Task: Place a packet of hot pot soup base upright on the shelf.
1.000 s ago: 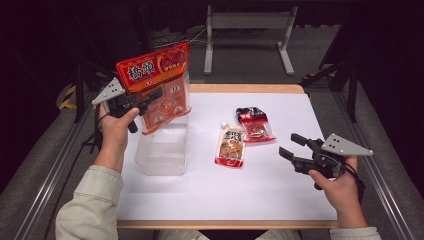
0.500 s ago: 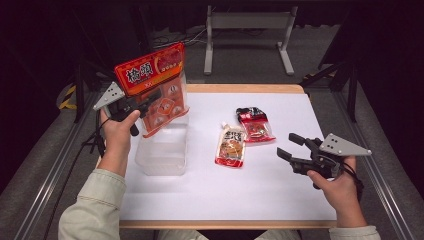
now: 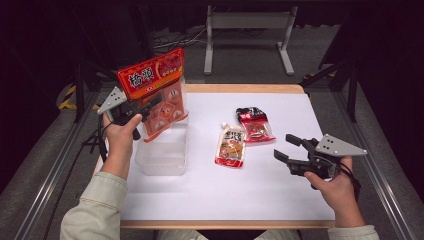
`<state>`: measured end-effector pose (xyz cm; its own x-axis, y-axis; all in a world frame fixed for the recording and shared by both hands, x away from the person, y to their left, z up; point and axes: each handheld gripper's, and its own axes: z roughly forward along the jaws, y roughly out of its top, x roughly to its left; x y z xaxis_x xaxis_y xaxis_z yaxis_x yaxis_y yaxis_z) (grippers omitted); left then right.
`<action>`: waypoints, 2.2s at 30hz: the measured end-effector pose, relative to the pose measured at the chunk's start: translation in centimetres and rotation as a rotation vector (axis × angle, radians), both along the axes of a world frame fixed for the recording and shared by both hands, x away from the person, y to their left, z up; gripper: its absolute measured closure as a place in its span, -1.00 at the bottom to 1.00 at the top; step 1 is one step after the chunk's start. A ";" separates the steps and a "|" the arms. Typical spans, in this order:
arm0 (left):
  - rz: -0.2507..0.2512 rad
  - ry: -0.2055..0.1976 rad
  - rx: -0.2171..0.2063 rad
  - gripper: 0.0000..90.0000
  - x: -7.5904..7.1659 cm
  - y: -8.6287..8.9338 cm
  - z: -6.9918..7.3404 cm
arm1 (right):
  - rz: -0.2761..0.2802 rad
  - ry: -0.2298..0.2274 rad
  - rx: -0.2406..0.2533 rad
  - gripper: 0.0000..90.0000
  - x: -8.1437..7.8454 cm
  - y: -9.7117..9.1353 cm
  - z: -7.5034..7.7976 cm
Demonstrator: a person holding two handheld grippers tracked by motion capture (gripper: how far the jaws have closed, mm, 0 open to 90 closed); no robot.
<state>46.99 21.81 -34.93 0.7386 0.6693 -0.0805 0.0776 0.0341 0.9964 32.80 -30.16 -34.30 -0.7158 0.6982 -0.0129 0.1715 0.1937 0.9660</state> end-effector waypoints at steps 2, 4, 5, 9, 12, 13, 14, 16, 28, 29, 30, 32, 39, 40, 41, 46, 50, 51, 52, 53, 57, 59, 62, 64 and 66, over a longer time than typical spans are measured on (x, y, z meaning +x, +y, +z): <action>-0.001 0.012 -0.001 0.59 -0.1 0.1 -0.5 | 0.006 -0.001 0.003 -0.30 0.0 0.1 0.0; 0.002 0.017 -0.006 0.59 -0.1 0.2 -0.8 | 0.010 0.000 0.001 -0.30 0.0 0.1 0.0; 0.002 0.016 0.000 0.59 -0.1 0.3 -0.9 | 0.011 0.000 0.002 -0.31 0.0 0.2 0.0; -0.002 0.016 0.012 0.59 0.0 0.3 -1.3 | 0.025 0.003 -0.001 -0.32 0.1 0.4 -0.1; -0.003 0.029 0.012 0.59 -0.1 0.3 -1.3 | 0.031 0.003 -0.003 -0.33 0.1 0.6 -0.1; -0.002 0.029 0.015 0.59 -0.1 0.3 -1.4 | 0.033 0.004 -0.004 -0.33 0.1 0.6 -0.1; -0.001 0.031 0.019 0.59 -0.1 0.3 -1.4 | 0.037 0.004 -0.007 -0.33 0.1 0.6 -0.1; -0.002 0.033 0.028 0.59 -0.1 0.3 -1.4 | 0.038 0.004 -0.009 -0.34 0.1 0.6 -0.1; -0.015 0.088 0.195 0.59 -0.1 -0.9 -1.3 | 0.049 0.005 -0.010 -0.36 0.1 0.8 -0.1; -0.022 0.091 0.204 0.59 0.0 -1.0 -1.3 | 0.048 0.004 -0.009 -0.37 0.1 0.8 -0.1; -0.024 0.096 0.205 0.58 0.1 -1.1 -1.3 | 0.050 0.004 -0.010 -0.37 0.1 0.8 -0.1; -0.032 0.121 0.209 0.58 0.1 -1.2 -1.2 | 0.049 0.003 -0.008 -0.37 0.0 0.8 -0.1; -0.049 0.195 0.233 0.56 0.2 -1.2 -1.1 | 0.050 0.005 -0.009 -0.38 0.0 0.6 -0.1; -0.051 0.207 0.239 0.56 0.3 -1.1 -1.1 | 0.051 0.005 -0.009 -0.38 -0.1 0.6 -0.1; -0.048 0.219 0.237 0.55 0.3 -1.0 -1.1 | 0.051 0.005 -0.009 -0.39 -0.1 0.7 -0.1; -0.043 0.262 0.253 0.53 0.1 -0.1 -0.8 | 0.052 0.007 -0.012 -0.39 0.0 0.8 -0.2; -0.034 0.278 0.255 0.56 0.1 0.7 -0.9 | 0.057 0.010 -0.016 -0.40 0.0 0.9 -0.2; -0.033 0.271 0.261 0.56 0.1 0.8 -1.0 | 0.057 0.011 -0.017 -0.40 0.1 1.0 -0.3; -0.033 0.280 0.249 0.57 0.0 0.8 -1.1 | 0.058 0.012 -0.017 -0.40 0.1 1.0 -0.3; -0.031 0.270 0.258 0.57 0.1 0.9 -1.1 | 0.058 0.013 -0.018 -0.40 0.1 1.0 -0.3; -0.027 0.290 0.265 0.57 0.2 0.9 -1.6 | 0.062 0.014 -0.019 -0.40 0.1 1.1 -0.3; -0.027 0.280 0.268 0.57 0.3 1.0 -1.8 | 0.062 0.014 -0.021 -0.40 0.0 1.0 -0.3; -0.028 0.295 0.257 0.57 0.4 1.2 -2.1 | 0.060 0.014 -0.021 -0.40 0.0 1.0 -0.3; -0.025 0.304 0.248 0.57 0.5 1.3 -2.3 | 0.059 0.014 -0.022 -0.41 0.0 1.0 -0.3; -0.021 0.306 0.239 0.57 0.5 1.4 -2.4 | 0.059 0.015 -0.022 -0.41 0.0 0.9 -0.3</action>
<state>47.51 23.26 -37.30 0.7181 0.6812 -0.1426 0.3710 -0.2014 0.9065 32.79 -29.21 -34.62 -0.7560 0.6543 -0.0168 0.1735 0.2251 0.9588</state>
